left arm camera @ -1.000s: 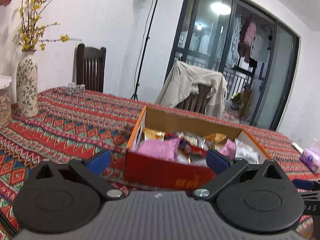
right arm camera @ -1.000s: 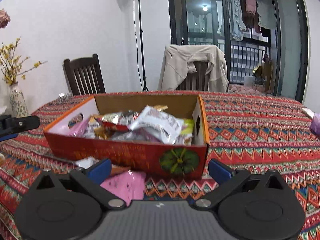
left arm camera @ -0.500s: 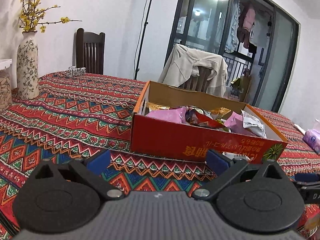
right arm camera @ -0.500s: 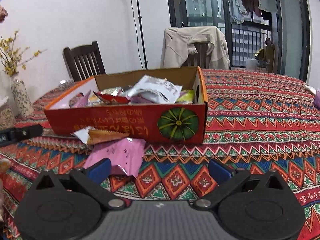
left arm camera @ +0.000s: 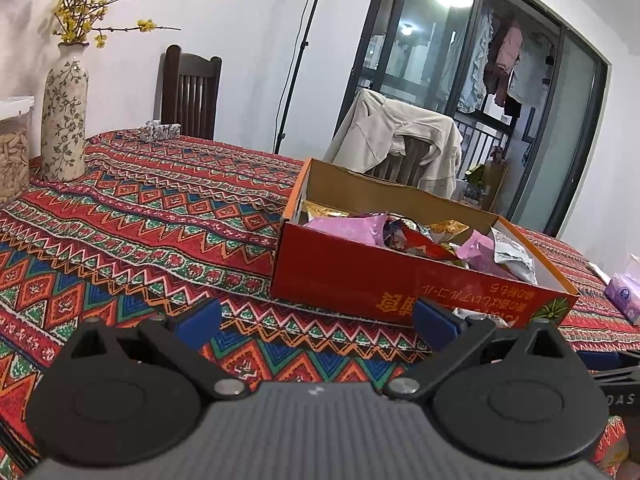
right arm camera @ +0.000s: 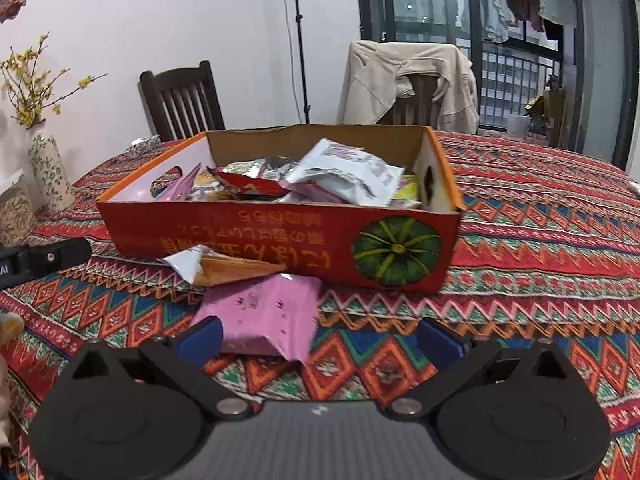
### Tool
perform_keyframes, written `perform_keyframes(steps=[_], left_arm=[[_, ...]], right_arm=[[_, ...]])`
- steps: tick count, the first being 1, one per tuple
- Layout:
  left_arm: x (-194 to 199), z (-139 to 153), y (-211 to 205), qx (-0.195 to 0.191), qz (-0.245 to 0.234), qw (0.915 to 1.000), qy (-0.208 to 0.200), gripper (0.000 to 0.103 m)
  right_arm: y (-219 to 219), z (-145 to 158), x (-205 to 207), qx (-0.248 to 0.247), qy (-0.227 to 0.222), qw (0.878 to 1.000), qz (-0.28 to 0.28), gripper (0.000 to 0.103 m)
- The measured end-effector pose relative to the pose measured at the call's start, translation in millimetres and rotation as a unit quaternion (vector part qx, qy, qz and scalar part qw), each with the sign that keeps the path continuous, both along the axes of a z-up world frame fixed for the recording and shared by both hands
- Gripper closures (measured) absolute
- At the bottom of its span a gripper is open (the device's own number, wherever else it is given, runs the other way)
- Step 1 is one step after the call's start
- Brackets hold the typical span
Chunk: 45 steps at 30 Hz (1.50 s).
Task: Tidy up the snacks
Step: 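Withdraw both open grippers from the box back to the remaining packets, then grasp a pink packet with the right gripper while the left grasps a white packet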
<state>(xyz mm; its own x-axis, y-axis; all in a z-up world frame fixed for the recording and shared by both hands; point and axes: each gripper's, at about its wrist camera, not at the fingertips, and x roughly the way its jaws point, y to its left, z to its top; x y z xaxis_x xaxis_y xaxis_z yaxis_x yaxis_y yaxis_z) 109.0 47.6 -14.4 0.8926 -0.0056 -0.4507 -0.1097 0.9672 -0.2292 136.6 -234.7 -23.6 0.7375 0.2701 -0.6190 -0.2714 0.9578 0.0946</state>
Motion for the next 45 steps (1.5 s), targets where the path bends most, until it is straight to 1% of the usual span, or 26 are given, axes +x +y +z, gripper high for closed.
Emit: perform_keyframes(steps=[3, 8, 11, 13, 16, 22, 24, 26, 31, 36, 40, 45], left_arm=[[1.2, -0.8, 2.4, -0.007, 0.002, 1.0000, 0.006, 0.000], [-0.3, -1.0, 4.5, -0.017, -0.003, 0.9999, 0.004, 0.000], [-0.2, -0.9, 5.4, -0.020, -0.003, 0.9998, 0.005, 0.000], [-0.3, -1.2, 6.6, -0.024, -0.005, 0.9997, 0.006, 0.000], [-1.2, -1.2, 6.7, -0.027, -0.007, 0.9996, 0.006, 0.000], [-3.5, -0.4, 4.0, -0.025, -0.017, 0.9995, 0.000, 0.000], [-4.7, 0.3, 3.2, -0.024, -0.021, 0.9995, -0.004, 0.000], [-4.7, 0.0, 2.6, -0.025, -0.023, 0.9994, -0.005, 0.000], [-1.7, -1.4, 4.3, -0.031, -0.023, 0.9993, 0.004, 0.000], [-1.0, -1.9, 4.1, -0.028, -0.020, 0.9994, 0.005, 0.000], [-1.0, -2.0, 4.8, -0.029, -0.015, 0.9995, 0.006, 0.000], [0.6, 2.1, -1.5, -0.014, -0.015, 0.9996, 0.017, 0.000]], right_arm=[[13.2, -2.1, 9.5, -0.002, 0.014, 1.000, 0.012, 0.000], [35.0, -6.9, 24.3, -0.009, 0.032, 0.999, 0.025, 0.000], [47.5, -16.1, 32.4, -0.027, 0.049, 0.998, 0.025, 0.000], [54.2, -19.2, 31.1, -0.046, 0.035, 0.998, 0.027, 0.000], [54.9, -22.5, 27.8, -0.045, 0.018, 0.999, 0.023, 0.000], [54.5, -22.2, 27.9, -0.046, 0.020, 0.998, 0.028, 0.000], [53.0, -21.5, 25.2, -0.042, 0.018, 0.999, 0.029, 0.003], [52.1, -19.4, 19.6, -0.040, 0.013, 0.998, 0.039, 0.020], [42.5, -13.5, -2.1, -0.040, 0.004, 0.997, 0.059, 0.037], [25.2, -7.6, -24.8, -0.047, -0.010, 0.997, 0.053, 0.039], [3.2, -2.8, -32.3, -0.033, -0.021, 0.999, 0.027, 0.039], [-26.5, 1.5, -33.4, -0.018, -0.033, 0.999, -0.006, 0.039]])
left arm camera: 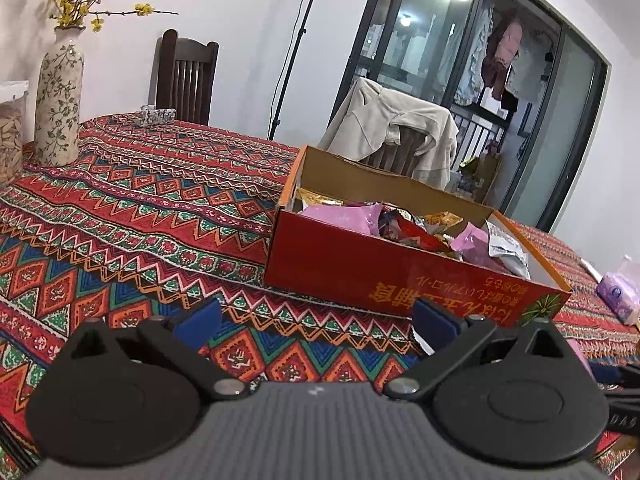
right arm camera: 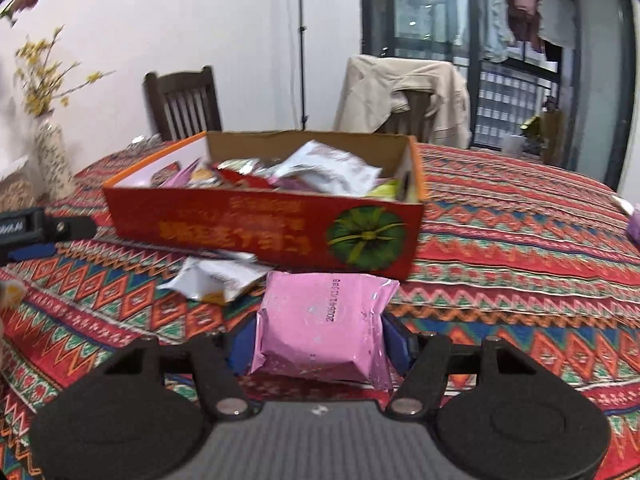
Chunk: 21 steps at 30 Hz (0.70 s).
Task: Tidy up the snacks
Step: 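Grasp a pink packet with the right gripper while the left grasps a white packet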
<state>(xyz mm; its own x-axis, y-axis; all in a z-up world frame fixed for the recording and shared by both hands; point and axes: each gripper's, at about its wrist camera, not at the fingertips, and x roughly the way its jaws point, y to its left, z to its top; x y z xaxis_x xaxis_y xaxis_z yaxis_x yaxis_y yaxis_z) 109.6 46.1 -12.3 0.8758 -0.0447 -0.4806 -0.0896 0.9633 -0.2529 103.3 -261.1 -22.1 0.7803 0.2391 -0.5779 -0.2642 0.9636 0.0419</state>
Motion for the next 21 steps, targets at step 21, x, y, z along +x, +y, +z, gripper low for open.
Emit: perform_keyframes(steps=[21], left_arm=[[69.0, -0.3, -113.9, 0.028, -0.071, 0.9867, 0.143, 0.000]], right_arm=[[-53.3, -14.8, 27.1, 0.070, -0.008, 0.996, -0.062, 0.038]])
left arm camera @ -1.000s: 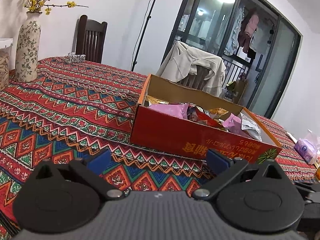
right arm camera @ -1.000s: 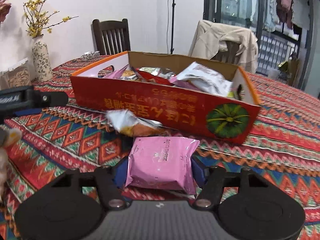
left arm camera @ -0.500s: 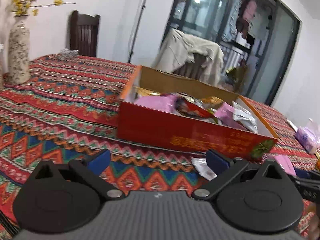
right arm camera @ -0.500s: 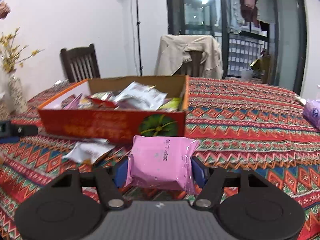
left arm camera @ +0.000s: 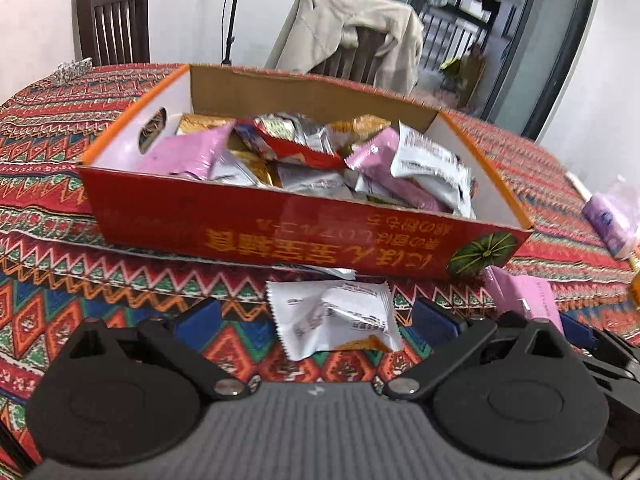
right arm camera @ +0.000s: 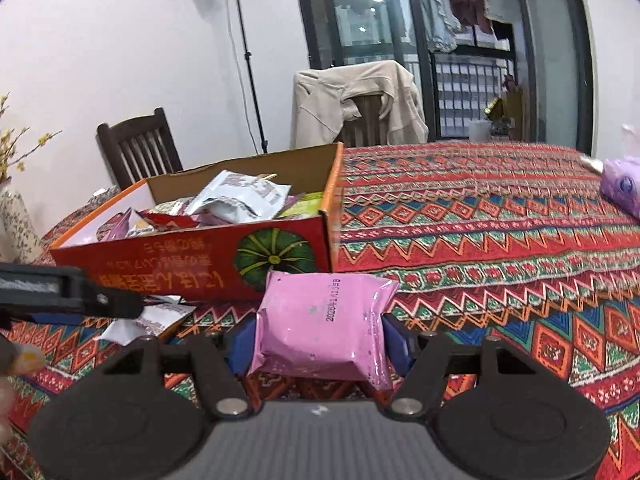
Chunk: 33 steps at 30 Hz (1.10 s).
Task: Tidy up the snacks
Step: 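Grasp a pink packet with the right gripper while the left grasps a white packet, then lift both packets and carry them over the box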
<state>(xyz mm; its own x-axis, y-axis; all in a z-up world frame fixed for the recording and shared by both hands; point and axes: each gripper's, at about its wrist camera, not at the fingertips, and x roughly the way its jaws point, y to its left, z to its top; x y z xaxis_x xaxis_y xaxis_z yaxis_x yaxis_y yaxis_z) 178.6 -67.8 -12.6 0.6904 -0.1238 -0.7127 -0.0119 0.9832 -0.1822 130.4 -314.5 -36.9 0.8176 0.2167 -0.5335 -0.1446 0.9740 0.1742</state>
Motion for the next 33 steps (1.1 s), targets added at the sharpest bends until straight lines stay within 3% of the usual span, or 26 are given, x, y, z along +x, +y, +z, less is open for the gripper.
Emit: perform_keyframes(steps=[7, 14, 16, 18, 21, 27, 28, 33], left_arm=[[12.6, -13.5, -19.9, 0.038, 0.005, 0.9989, 0.028, 0.000], [12.2, -19.8, -26.7, 0.068, 0.026, 0.9972, 0.016, 0.000], [10.3, -20.7, -31.3, 0.084, 0.029, 0.9960, 0.013, 0.004], [7.4, -19.6, -33.5, 0.096, 0.035, 0.9948, 0.005, 0.020], [3.4, -15.2, -29.5, 0.084, 0.034, 0.9959, -0.002, 0.032], [-7.0, -11.8, -27.4, 0.082, 0.023, 0.9961, -0.021, 0.043], [-8.6, -10.8, -27.4, 0.083, 0.021, 0.9961, -0.024, 0.049], [-13.7, -9.1, -25.8, 0.082, 0.016, 0.9960, -0.032, 0.052]], right_arm=[[-4.9, 0.3, -2.9, 0.017, -0.009, 1.000, 0.000, 0.038], [-7.4, 0.0, -2.6, 0.030, -0.006, 1.000, 0.002, 0.038], [-7.1, 0.6, -3.6, 0.030, -0.007, 1.000, 0.003, 0.038], [-7.1, 1.0, -4.7, 0.029, -0.007, 1.000, 0.004, 0.038], [-6.2, 1.1, -4.7, 0.029, -0.007, 1.000, 0.005, 0.038], [-5.7, 0.9, -4.7, 0.028, -0.008, 1.000, 0.006, 0.038], [-5.4, 0.7, -5.0, 0.027, -0.008, 1.000, 0.006, 0.038], [-0.6, 0.3, -5.6, 0.020, -0.014, 1.000, 0.011, 0.038]])
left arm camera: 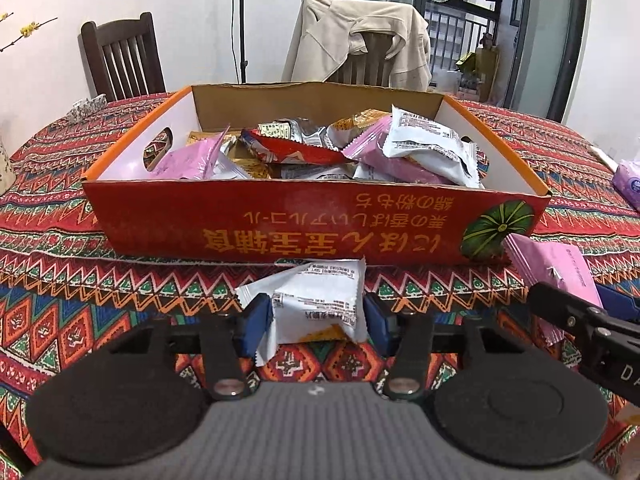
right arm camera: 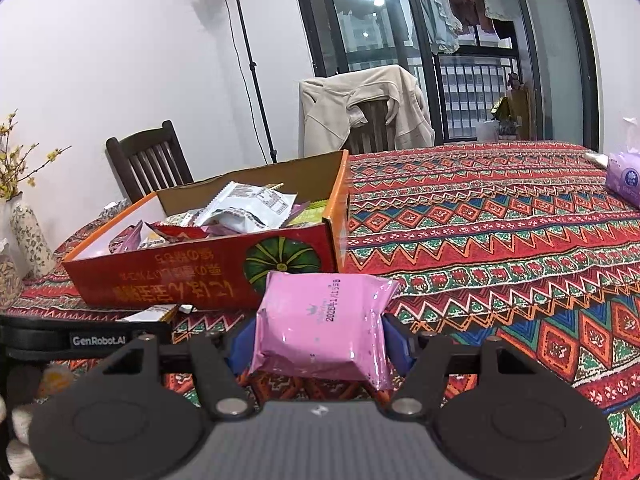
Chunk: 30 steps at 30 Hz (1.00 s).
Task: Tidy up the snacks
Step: 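Lift both packets and carry them over the box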
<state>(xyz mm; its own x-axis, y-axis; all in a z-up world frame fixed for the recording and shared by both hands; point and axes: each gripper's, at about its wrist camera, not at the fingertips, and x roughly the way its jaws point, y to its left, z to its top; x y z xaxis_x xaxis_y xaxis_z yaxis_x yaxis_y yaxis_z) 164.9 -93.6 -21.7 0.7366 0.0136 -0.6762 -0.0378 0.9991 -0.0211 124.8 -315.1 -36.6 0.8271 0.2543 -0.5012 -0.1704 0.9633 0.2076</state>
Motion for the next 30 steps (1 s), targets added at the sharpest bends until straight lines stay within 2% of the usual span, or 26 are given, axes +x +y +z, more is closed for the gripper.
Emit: perform_keyframes(steps=[16, 25, 30], left_arm=[[-26.0, 11.7, 11.9, 0.002, -0.005, 0.9991, -0.041, 0.053], [-43.6, 40.7, 20.4, 0.003, -0.008, 0.9951, -0.099, 0.053], [-40.6, 60.7, 26.9, 0.005, -0.008, 0.9914, -0.131, 0.053]], right_arm=[[6.0, 5.5, -10.9, -0.011, -0.034, 0.999, 0.015, 0.038], [14.7, 24.5, -21.1, -0.021, -0.067, 0.997, 0.028, 0.038], [25.5, 43.0, -16.5, -0.035, -0.090, 0.995, 0.034, 0.038]])
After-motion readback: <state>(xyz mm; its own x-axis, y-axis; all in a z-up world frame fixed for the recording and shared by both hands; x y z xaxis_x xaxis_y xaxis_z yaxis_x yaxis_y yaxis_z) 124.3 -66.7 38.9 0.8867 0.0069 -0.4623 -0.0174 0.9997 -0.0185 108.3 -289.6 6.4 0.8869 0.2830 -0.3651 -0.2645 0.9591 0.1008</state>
